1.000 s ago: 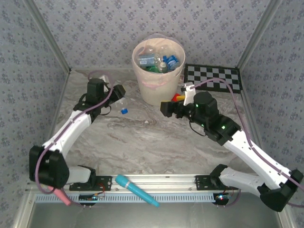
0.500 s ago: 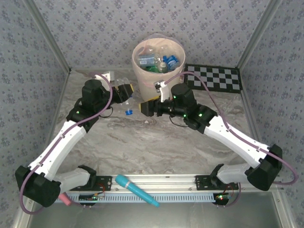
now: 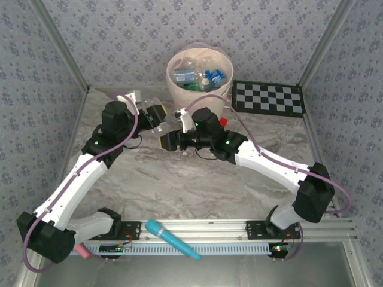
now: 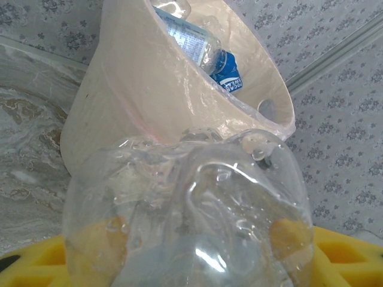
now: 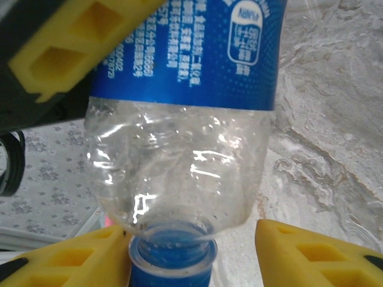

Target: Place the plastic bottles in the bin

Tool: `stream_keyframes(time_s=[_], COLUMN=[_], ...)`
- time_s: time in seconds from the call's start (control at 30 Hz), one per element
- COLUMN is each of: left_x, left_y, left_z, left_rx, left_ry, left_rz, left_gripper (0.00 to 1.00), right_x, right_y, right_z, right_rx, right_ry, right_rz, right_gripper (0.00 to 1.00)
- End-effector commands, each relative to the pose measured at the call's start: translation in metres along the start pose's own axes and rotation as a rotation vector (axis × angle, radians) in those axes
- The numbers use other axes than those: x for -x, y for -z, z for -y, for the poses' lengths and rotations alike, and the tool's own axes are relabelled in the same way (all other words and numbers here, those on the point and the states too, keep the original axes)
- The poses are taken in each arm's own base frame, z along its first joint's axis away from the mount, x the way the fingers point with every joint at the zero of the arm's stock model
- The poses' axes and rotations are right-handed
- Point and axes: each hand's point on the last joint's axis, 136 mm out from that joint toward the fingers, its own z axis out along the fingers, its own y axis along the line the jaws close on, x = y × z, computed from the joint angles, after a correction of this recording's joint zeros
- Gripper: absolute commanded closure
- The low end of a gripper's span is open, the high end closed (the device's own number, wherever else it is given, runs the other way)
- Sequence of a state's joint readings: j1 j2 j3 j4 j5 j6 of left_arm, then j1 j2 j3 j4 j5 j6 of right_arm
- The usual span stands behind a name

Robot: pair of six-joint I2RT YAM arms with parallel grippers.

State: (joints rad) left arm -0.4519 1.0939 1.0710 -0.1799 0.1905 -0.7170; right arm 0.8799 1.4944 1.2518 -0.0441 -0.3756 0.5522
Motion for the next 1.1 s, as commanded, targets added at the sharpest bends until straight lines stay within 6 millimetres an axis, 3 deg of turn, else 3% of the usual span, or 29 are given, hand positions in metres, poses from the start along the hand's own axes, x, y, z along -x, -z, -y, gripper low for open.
stream_keyframes(time_s=[0.0, 0.1, 0.43, 0.53, 0.6, 0.63, 0.8, 1.07], left_x=[0.009, 0.008, 0.011, 0.013, 0.016, 0.017, 0.028, 0.034], left_y=[0.008, 0.006, 0.007, 0.011, 0.016, 0.020, 0.048, 0.094], left_z=[0.012, 0.010, 0.005, 0.004, 0.003, 0.003, -0.001, -0.011], left_rx=[-0.034, -0.026, 0.001, 0.016, 0.027, 0.034, 0.075, 0.116], left_ry=[0.008, 0.009, 0.008, 0.005, 0.002, 0.001, -0.010, -0.011], left_rz=[0.038, 0.035, 0.056, 0.068, 0.083, 0.092, 0.171, 0.300], left_gripper=[0.40, 0.40, 0.36, 0.23, 0.07, 0.00, 0.00, 0.00], right_x=[0.015, 0.013, 0.017, 0.021, 0.024, 0.026, 0.040, 0.088], right_y=[-0.002, -0.003, 0.008, 0.015, 0.021, 0.025, 0.048, 0.114], right_z=[-0.017, -0.016, -0.016, -0.014, -0.011, -0.009, 0.008, 0.052], right_rx=[0.058, 0.056, 0.044, 0.033, 0.022, 0.016, -0.041, -0.191], right_ry=[0.008, 0.007, 0.012, 0.012, 0.011, 0.009, -0.015, -0.106], right_rz=[0.028, 0.021, 0.043, 0.059, 0.073, 0.082, 0.129, 0.279], right_gripper=[0.51, 0.60, 0.66, 0.66, 0.66, 0.66, 0.66, 0.65])
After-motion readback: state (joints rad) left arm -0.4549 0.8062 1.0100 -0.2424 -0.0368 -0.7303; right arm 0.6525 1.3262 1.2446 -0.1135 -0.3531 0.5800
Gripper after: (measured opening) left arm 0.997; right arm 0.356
